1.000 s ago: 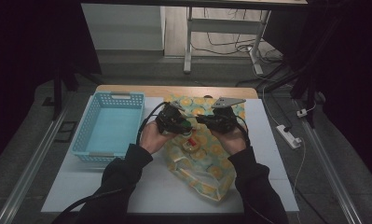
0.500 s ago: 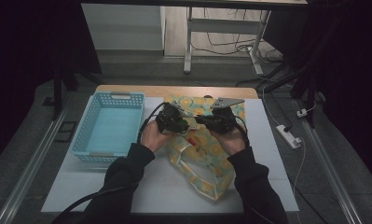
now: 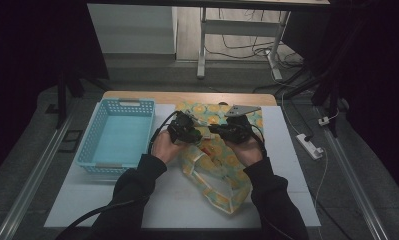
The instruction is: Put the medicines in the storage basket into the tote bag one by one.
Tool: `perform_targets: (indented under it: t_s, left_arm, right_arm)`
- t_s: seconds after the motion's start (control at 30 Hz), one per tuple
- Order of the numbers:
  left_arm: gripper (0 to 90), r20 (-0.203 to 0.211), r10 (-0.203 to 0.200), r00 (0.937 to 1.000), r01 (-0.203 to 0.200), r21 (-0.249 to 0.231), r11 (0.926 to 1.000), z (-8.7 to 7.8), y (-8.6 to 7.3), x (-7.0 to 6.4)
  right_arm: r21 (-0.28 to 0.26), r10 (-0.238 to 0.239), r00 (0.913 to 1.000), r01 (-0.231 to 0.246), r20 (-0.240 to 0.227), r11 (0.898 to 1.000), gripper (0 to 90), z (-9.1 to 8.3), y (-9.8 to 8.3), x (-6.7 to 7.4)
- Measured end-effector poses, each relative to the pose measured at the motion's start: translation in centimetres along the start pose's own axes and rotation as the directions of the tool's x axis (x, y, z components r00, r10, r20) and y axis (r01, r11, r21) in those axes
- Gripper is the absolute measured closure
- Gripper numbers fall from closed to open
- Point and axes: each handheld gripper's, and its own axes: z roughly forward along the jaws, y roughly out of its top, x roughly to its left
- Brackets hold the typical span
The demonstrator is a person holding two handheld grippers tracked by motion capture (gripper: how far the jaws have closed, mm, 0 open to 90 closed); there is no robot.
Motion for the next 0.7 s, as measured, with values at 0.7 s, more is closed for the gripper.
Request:
perform_targets:
  t_s: [0.7]
  left_arm:
    - [23.6,0.080,-0.005,0.9968,0.009,-0.052,0.9986,-2.2,-0.6,-0.8]
  right_arm:
    - [-0.002,0.000,1.0000,0.000,0.000,1.000,90.0,-0.1,0.0,-0.1]
